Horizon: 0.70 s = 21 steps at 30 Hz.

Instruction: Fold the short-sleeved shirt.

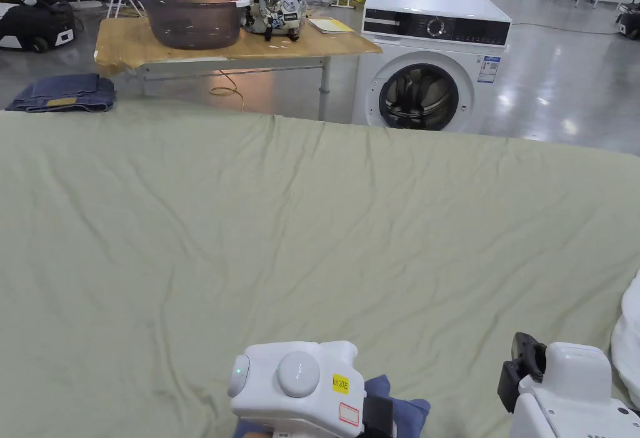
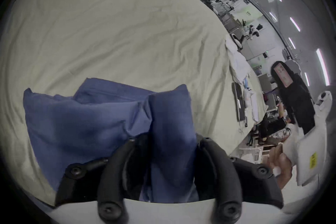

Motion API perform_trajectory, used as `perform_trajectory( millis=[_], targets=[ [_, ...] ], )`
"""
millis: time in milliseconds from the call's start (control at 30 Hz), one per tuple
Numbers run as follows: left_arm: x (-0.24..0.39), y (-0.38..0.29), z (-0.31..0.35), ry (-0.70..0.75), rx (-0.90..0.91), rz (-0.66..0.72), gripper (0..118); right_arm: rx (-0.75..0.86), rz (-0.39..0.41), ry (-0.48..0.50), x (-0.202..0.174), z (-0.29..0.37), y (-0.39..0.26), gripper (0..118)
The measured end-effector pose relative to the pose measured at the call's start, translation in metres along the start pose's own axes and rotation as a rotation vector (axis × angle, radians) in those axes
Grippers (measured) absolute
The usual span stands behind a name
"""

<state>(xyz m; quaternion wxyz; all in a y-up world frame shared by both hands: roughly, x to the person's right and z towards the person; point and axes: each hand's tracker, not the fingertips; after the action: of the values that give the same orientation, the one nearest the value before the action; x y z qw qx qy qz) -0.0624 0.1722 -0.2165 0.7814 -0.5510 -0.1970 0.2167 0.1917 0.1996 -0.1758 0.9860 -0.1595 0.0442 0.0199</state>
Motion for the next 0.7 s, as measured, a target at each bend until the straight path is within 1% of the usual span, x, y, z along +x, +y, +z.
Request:
perform_trajectory(
  millis=[67, 200, 233, 267, 300, 367, 467, 567, 633, 700],
  targets=[
    [0.002, -0.001, 0.010, -0.019, 0.003, -0.012, 42, -0.002, 0.003, 0.000, 0.000, 0.000, -0.001, 0],
    [-0.002, 0.001, 0.035, -0.115, 0.051, -0.017, 41, -0.003, -0.005, -0.003, 0.002, 0.001, -0.002, 0],
    [-0.004, 0.002, 0.039, -0.144, 0.079, -0.028, 30, -0.004, -0.007, -0.003, 0.002, 0.001, -0.002, 0],
    [-0.005, 0.003, 0.041, -0.168, 0.099, -0.037, 14, -0.005, -0.008, -0.004, 0.002, 0.001, -0.003, 0],
    [-0.008, 0.004, 0.041, -0.171, 0.097, -0.030, 8, -0.006, -0.009, -0.004, 0.002, 0.001, -0.003, 0],
    [-0.016, 0.006, 0.031, -0.176, 0.080, 0.007, 8, -0.011, -0.009, -0.003, 0.002, 0.001, -0.005, 0],
    [-0.024, 0.000, 0.003, -0.151, 0.038, 0.020, 5, -0.014, -0.013, -0.003, 0.002, 0.001, -0.006, 0],
    [-0.039, -0.007, -0.029, -0.230, -0.012, 0.116, 4, -0.016, -0.016, -0.004, 0.003, 0.002, -0.007, 0],
    [-0.048, -0.013, -0.048, -0.266, 0.003, 0.166, 2, -0.015, -0.016, -0.005, 0.004, 0.002, -0.007, 0],
    [-0.049, -0.018, -0.060, -0.265, 0.016, 0.150, 0, -0.015, -0.016, -0.006, 0.005, 0.001, -0.007, 0]
  ],
)
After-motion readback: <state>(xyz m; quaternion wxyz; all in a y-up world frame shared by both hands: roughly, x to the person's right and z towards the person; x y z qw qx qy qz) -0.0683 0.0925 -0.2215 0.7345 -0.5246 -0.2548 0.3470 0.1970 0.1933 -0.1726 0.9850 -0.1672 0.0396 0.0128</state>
